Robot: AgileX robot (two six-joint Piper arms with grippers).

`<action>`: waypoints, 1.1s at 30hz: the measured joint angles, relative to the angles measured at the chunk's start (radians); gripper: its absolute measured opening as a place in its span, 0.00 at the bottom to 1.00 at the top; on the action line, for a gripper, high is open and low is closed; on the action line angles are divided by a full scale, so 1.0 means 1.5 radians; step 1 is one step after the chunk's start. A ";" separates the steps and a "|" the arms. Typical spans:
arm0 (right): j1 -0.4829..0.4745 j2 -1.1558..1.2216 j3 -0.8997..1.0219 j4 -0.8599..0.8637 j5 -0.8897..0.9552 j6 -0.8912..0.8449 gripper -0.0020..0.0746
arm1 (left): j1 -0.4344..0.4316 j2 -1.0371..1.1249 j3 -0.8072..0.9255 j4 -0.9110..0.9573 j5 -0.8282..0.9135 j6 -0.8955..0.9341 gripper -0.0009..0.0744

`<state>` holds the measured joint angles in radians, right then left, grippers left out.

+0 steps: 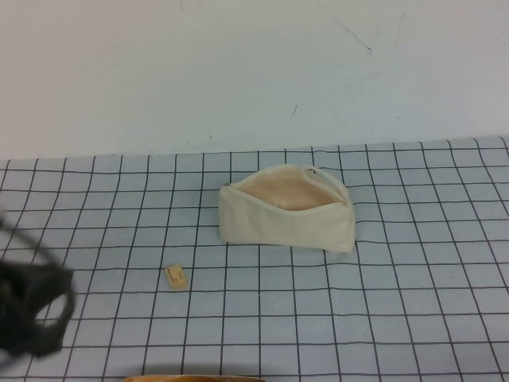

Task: Put eraser into pencil case
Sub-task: Pick up the eraser from the table

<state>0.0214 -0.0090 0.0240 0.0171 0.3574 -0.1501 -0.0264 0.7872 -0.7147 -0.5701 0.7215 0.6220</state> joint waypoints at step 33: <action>0.000 0.000 0.000 0.000 0.000 0.000 0.02 | -0.225 0.762 -0.411 0.436 0.079 -0.534 0.80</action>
<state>0.0214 -0.0090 0.0240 0.0171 0.3574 -0.1501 -0.3635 1.9306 -1.3308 0.0834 0.8403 -0.1788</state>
